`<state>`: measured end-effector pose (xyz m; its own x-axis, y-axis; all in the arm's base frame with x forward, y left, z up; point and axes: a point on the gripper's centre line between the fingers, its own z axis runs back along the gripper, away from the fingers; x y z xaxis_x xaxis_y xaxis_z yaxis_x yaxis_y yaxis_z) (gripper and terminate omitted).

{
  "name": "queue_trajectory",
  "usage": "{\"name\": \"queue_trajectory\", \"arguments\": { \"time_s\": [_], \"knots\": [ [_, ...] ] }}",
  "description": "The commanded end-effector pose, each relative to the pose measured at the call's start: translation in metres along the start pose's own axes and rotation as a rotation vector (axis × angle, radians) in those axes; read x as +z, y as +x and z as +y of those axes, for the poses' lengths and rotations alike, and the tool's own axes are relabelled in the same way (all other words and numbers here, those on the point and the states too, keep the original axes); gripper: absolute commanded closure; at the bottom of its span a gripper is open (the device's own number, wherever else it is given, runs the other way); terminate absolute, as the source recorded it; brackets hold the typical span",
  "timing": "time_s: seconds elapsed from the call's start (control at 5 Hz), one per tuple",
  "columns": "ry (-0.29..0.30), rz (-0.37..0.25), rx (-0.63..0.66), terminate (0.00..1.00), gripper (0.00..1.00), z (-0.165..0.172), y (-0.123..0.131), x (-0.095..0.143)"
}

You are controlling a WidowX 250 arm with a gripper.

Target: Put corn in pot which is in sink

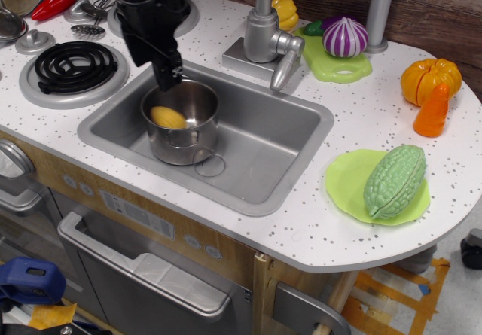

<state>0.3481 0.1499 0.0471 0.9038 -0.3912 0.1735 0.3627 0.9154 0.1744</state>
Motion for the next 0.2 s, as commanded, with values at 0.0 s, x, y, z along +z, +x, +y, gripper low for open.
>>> {"name": "queue_trajectory", "arguments": {
  "time_s": [0.0],
  "knots": [
    [0.046, -0.046, -0.003, 1.00, 0.00, 0.0070, 0.0073, 0.0207]
  ]
}}
